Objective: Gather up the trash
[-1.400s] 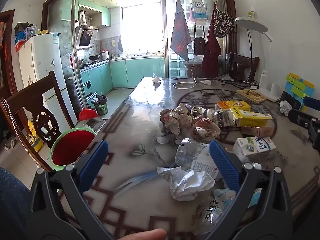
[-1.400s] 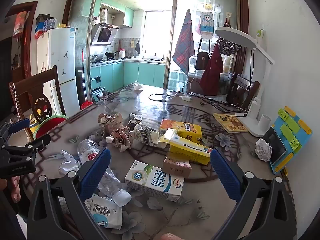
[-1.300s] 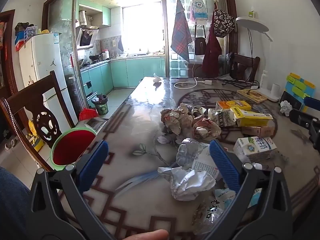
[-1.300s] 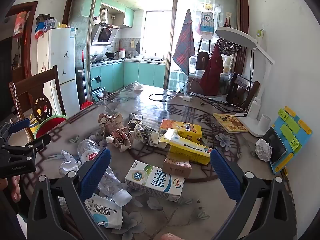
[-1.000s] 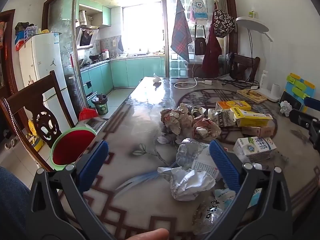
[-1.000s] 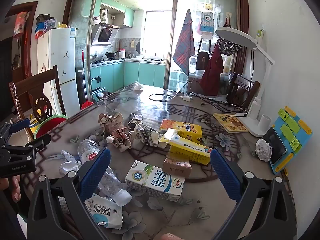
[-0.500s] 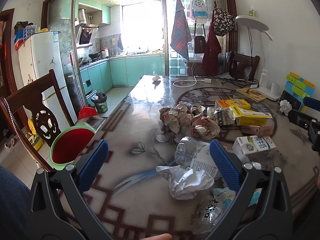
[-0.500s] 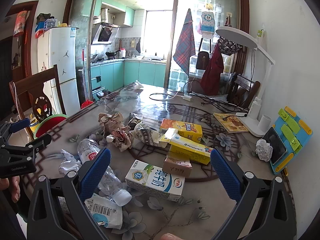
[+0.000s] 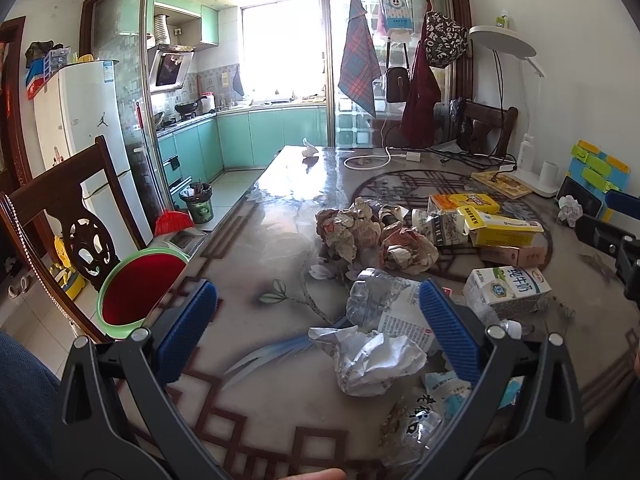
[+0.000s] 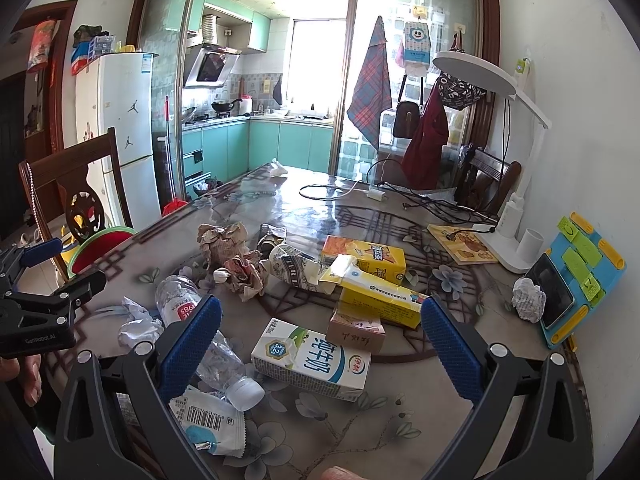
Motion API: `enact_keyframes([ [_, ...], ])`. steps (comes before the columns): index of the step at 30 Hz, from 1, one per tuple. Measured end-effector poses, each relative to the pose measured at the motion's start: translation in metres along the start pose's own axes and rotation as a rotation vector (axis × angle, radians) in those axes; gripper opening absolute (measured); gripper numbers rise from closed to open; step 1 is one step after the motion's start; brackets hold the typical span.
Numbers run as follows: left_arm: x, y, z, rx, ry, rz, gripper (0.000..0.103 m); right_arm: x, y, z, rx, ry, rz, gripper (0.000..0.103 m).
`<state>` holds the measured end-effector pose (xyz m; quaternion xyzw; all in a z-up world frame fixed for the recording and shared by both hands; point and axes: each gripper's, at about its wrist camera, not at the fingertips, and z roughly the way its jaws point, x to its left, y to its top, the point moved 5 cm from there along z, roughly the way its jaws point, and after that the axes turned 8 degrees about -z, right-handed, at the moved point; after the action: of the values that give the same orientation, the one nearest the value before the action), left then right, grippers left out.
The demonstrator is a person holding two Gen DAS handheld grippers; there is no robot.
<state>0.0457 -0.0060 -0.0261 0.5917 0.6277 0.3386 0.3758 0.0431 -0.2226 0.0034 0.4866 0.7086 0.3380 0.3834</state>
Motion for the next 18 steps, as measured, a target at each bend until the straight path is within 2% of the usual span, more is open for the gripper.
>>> enact_keyframes([
  [18,0.0022,0.0033,-0.0020,-0.023,0.011,-0.009,0.099,0.0006,-0.0007,0.0001,0.002,0.000,0.000,0.097],
])
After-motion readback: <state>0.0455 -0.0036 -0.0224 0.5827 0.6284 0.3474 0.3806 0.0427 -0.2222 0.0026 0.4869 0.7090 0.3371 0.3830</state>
